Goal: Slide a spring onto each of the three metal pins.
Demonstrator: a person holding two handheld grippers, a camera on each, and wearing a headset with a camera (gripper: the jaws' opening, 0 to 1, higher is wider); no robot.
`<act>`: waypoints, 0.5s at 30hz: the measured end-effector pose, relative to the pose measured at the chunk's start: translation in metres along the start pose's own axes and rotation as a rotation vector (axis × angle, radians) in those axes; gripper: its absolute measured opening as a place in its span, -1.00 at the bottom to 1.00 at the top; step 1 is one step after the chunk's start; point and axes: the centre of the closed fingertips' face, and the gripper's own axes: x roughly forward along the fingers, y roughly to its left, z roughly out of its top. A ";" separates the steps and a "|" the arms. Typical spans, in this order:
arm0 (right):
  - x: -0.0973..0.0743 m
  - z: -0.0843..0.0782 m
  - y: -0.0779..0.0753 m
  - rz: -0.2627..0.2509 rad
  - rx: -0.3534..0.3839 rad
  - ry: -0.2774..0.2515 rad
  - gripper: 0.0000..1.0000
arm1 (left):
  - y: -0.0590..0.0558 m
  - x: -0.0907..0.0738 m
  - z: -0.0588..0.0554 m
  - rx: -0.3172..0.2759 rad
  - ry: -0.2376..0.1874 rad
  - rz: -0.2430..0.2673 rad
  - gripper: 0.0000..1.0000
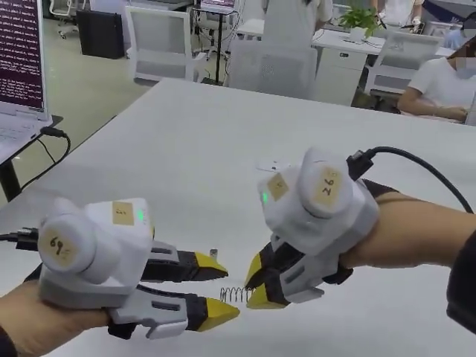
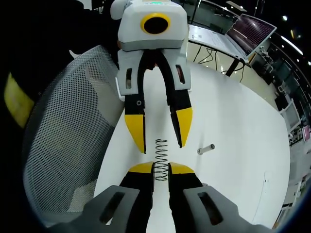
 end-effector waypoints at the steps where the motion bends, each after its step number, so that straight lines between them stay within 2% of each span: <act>1: 0.000 0.000 0.000 0.002 0.000 -0.001 -0.84 | -0.001 0.000 0.001 0.003 -0.005 -0.002 -0.60; 15: -0.001 0.007 0.002 0.004 -0.003 -0.018 -0.84 | -0.004 0.004 -0.002 0.025 -0.002 -0.022 -0.84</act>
